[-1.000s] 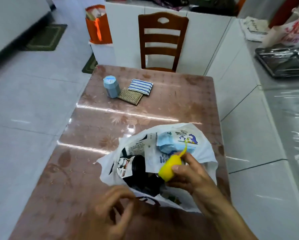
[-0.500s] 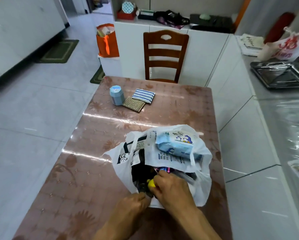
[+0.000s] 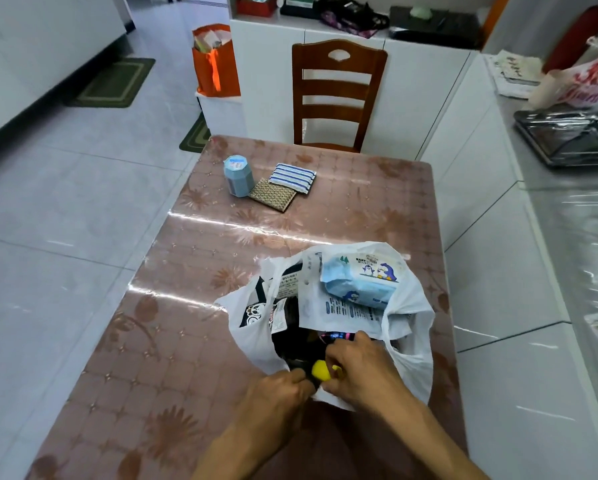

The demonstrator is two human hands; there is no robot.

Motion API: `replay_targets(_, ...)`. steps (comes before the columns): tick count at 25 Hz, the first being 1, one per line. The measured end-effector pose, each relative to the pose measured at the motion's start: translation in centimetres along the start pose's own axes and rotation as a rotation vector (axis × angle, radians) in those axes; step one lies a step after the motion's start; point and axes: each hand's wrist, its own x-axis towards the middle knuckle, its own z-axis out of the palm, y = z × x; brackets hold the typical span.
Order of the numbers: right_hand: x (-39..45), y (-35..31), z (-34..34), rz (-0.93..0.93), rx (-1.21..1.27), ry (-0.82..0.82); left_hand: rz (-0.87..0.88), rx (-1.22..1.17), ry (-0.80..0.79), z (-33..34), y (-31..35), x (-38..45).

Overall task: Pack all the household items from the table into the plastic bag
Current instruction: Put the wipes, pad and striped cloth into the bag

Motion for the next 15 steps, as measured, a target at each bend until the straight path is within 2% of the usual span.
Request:
replay_targets(1,0.1,0.1,-0.8,0.063,0.185,-0.020,-0.018,-0.006,0.003,0.0,0.0,0.0)
replay_targets(2,0.0,0.3,-1.5,0.112,0.333,0.066,-0.026,-0.014,0.011,0.1,-0.1,-0.1)
replay_targets(4,0.0,0.8,-2.7,0.134,0.349,0.367,-0.034,-0.037,0.020,-0.1,0.0,-0.3)
replay_targets(5,-0.1,0.7,-3.3,0.134,0.300,0.438,-0.031,-0.047,0.019,-0.1,0.1,-0.5)
replay_targets(8,-0.3,-0.2,-3.8,0.093,0.241,0.412,-0.027,-0.113,-0.016,-0.5,0.4,-1.1)
replay_targets(11,0.0,-0.6,-5.0,0.087,0.351,0.401,-0.020,-0.111,-0.005,-1.4,0.5,-1.0)
replay_targets(14,1.0,-1.4,-7.6,0.087,0.508,0.426,0.014,-0.201,0.092,-4.9,1.1,-1.1)
replay_targets(15,1.7,-1.8,-8.5,0.078,0.558,0.432,0.000,-0.273,0.170,-6.6,1.1,-1.0)
